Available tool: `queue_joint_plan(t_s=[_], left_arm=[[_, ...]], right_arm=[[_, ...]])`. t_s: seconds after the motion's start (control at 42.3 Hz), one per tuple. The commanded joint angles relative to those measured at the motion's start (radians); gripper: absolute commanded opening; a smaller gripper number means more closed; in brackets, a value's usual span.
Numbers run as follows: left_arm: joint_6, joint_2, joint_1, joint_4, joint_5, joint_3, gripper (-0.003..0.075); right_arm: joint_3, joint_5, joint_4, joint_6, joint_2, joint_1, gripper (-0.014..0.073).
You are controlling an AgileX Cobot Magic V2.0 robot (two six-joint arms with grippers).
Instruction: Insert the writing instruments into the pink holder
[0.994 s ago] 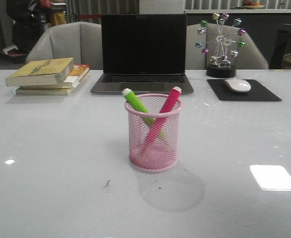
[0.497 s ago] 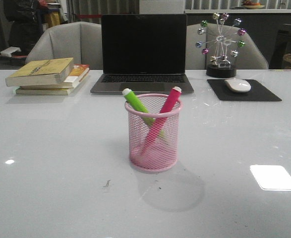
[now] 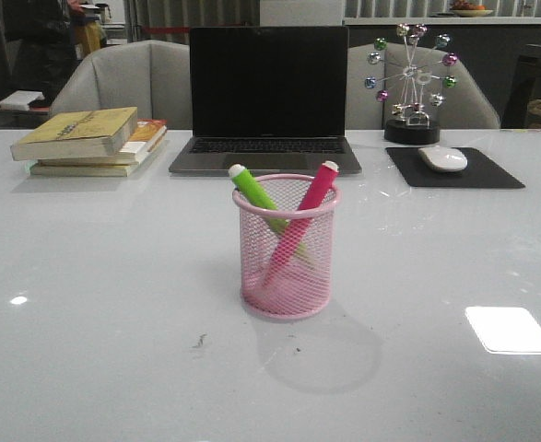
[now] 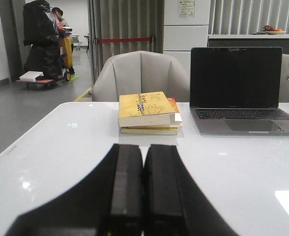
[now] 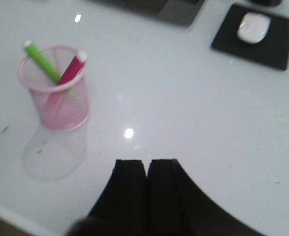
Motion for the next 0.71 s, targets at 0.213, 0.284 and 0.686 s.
queue_joint_plan(t_s=[0.213, 0.284, 0.686], left_arm=[[-0.011, -0.018, -0.006, -0.001, -0.078, -0.002, 0.01], [-0.011, -0.018, -0.006, -0.001, -0.078, -0.002, 0.01], [-0.011, -0.018, -0.006, -0.001, -0.078, -0.002, 0.01]], right_arm=[[0.313, -0.397, 0.015, -0.001, -0.353, -0.258, 0.0058], [0.361, -0.418, 0.033, -0.001, -0.402, -0.304, 0.0058], [0.474, -0.506, 0.061, -0.001, -0.493, -0.354, 0.0058]])
